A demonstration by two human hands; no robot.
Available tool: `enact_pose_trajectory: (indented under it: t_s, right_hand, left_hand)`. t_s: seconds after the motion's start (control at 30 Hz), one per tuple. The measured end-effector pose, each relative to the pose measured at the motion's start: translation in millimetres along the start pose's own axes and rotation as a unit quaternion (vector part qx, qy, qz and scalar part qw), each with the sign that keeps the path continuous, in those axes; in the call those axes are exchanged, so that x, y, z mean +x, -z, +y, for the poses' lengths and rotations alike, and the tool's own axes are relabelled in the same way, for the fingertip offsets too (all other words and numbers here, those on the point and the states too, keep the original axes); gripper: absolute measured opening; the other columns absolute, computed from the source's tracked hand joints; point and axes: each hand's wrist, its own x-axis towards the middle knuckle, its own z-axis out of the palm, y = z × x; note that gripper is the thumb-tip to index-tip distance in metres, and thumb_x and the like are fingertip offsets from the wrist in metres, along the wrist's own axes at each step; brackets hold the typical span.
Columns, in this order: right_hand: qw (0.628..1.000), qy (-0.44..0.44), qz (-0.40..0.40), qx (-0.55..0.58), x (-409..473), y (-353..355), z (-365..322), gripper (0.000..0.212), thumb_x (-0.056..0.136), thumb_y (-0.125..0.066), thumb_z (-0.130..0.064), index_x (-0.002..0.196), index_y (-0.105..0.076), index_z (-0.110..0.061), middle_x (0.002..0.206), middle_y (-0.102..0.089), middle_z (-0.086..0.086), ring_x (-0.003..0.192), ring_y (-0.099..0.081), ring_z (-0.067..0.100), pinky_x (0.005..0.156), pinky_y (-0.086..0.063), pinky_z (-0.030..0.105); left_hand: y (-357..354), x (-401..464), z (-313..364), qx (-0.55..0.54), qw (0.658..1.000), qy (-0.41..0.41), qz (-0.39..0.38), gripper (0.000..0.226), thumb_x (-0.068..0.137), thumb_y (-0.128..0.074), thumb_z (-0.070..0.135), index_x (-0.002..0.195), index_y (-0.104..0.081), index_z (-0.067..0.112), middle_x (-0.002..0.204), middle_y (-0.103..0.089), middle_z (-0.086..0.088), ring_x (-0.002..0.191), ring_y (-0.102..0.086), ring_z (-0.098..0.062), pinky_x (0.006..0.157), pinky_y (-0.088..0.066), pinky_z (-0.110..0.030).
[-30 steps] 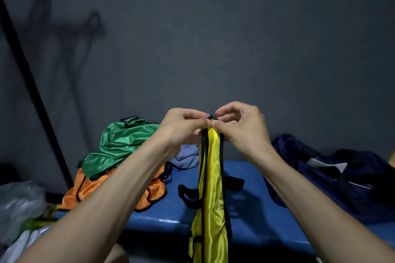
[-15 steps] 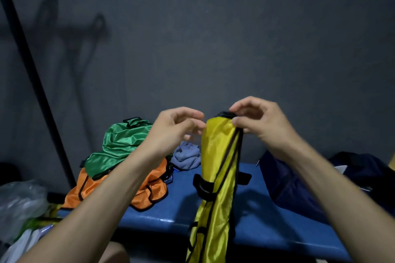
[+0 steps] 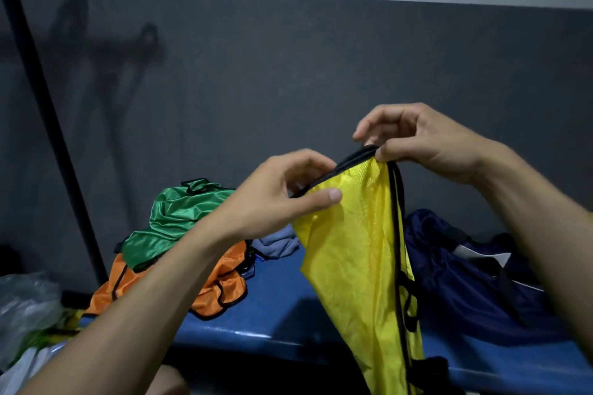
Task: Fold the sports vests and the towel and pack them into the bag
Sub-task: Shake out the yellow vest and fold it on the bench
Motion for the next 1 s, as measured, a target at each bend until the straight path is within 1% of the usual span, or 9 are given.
enact_pose_trajectory:
  t_s: [0.1, 0.2, 0.3, 0.4, 0.5, 0.67, 0.77, 0.87, 1.0]
  right_hand:
    - [1.000, 0.005, 0.019, -0.013, -0.8, -2.3, 2.8, 0.034, 0.086, -0.060, 0.019, 0.105, -0.070, -0.008, 0.087, -0.066, 0.003, 0.085, -0.057, 0.015, 0.075, -0.047, 0.020]
    - [0.999, 0.009, 0.034, -0.040, -3.2, -4.7, 8.2, 0.032, 0.086, -0.065, 0.015, 0.104, -0.071, -0.011, 0.091, -0.068, 0.003, 0.090, -0.061, 0.013, 0.081, -0.049, 0.020]
    - [0.997, 0.016, 0.064, -0.035, -6.5, -7.6, 13.7, 0.029, 0.085, -0.068, 0.013, 0.105, -0.071, -0.008, 0.095, -0.068, 0.006, 0.092, -0.064, 0.012, 0.085, -0.052, 0.024]
    - [0.997, 0.008, 0.077, -0.015, -9.5, -10.3, 22.5, 0.026, 0.085, -0.073, 0.009, 0.106, -0.070, -0.007, 0.094, -0.067, 0.006, 0.091, -0.065, 0.011, 0.085, -0.053, 0.024]
    - [0.997, -0.026, 0.066, 0.022, -11.5, -13.1, 36.5, 0.025, 0.085, -0.075, 0.002, 0.106, -0.070, -0.009, 0.093, -0.067, 0.006, 0.088, -0.065, 0.012, 0.082, -0.053, 0.026]
    - [0.983, -0.089, 0.012, 0.160, -14.9, -15.5, 54.7, 0.029, 0.083, -0.073, 0.001, 0.109, -0.067, -0.010, 0.095, -0.068, 0.010, 0.088, -0.067, 0.017, 0.081, -0.058, 0.027]
    - [0.967, -0.106, 0.011, 0.231, -13.9, -18.6, 60.0, 0.028, 0.081, -0.071, -0.002, 0.107, -0.065, -0.010, 0.095, -0.070, 0.008, 0.088, -0.069, 0.017, 0.081, -0.059, 0.026]
    - [0.958, -0.111, 0.040, 0.263, -10.4, -23.6, 61.8, 0.024, 0.086, -0.068, -0.004, 0.108, -0.066, -0.013, 0.095, -0.070, 0.005, 0.088, -0.067, 0.016, 0.084, -0.056, 0.028]
    - [0.951, -0.117, 0.091, 0.271, -3.9, -33.1, 55.8, 0.022, 0.100, -0.050, 0.003, 0.115, -0.062, -0.009, 0.078, -0.068, -0.002, 0.064, -0.064, 0.004, 0.081, -0.047, 0.030]
  left_hand:
    - [-5.8, -0.5, 2.7, -0.068, 0.996, 0.030, -0.040, 0.020, 0.092, -0.073, 0.021, 0.107, -0.070, 0.007, 0.100, -0.075, -0.010, 0.094, -0.072, -0.029, 0.084, -0.057, -0.041]
    - [-2.5, 0.3, 0.9, -0.072, 0.996, 0.054, -0.012, 0.020, 0.092, -0.072, 0.028, 0.097, -0.072, 0.008, 0.091, -0.075, -0.012, 0.082, -0.069, -0.021, 0.080, -0.055, -0.042]
    - [8.5, 1.0, -1.3, -0.045, 0.990, 0.104, -0.085, 0.027, 0.098, -0.066, 0.033, 0.095, -0.072, 0.007, 0.090, -0.072, -0.017, 0.079, -0.062, -0.019, 0.076, -0.049, -0.045]
    - [21.8, 6.4, 3.6, 0.158, 0.975, 0.089, -0.128, 0.020, 0.097, -0.067, 0.037, 0.089, -0.071, 0.019, 0.079, -0.071, 0.003, 0.075, -0.063, -0.004, 0.069, -0.044, -0.019]
    - [40.9, 19.3, 21.6, 0.394, 0.918, -0.007, -0.043, 0.015, 0.092, -0.071, 0.044, 0.090, -0.071, 0.029, 0.074, -0.063, 0.015, 0.075, -0.062, -0.007, 0.063, -0.044, -0.025]
    - [62.5, 37.1, 46.3, 0.511, 0.843, 0.013, -0.165, 0.042, 0.091, -0.067, 0.053, 0.071, -0.057, 0.018, 0.062, -0.056, 0.004, 0.059, -0.051, -0.009, 0.058, -0.039, -0.033]
    - [71.8, 38.1, 54.2, 0.484, 0.847, 0.004, -0.218, 0.041, 0.100, -0.057, 0.045, 0.074, -0.054, 0.013, 0.065, -0.056, -0.003, 0.059, -0.048, -0.015, 0.062, -0.039, -0.036]
    - [75.7, 38.0, 56.1, 0.478, 0.853, -0.039, -0.204, 0.035, 0.101, -0.056, 0.044, 0.083, -0.062, 0.014, 0.073, -0.062, -0.001, 0.067, -0.052, -0.016, 0.064, -0.036, -0.034]
    - [79.9, 42.4, 49.0, 0.550, 0.823, -0.096, -0.104, 0.050, 0.085, -0.048, 0.068, 0.084, -0.069, 0.023, 0.075, -0.064, 0.008, 0.086, -0.048, -0.013, 0.080, -0.041, -0.037]
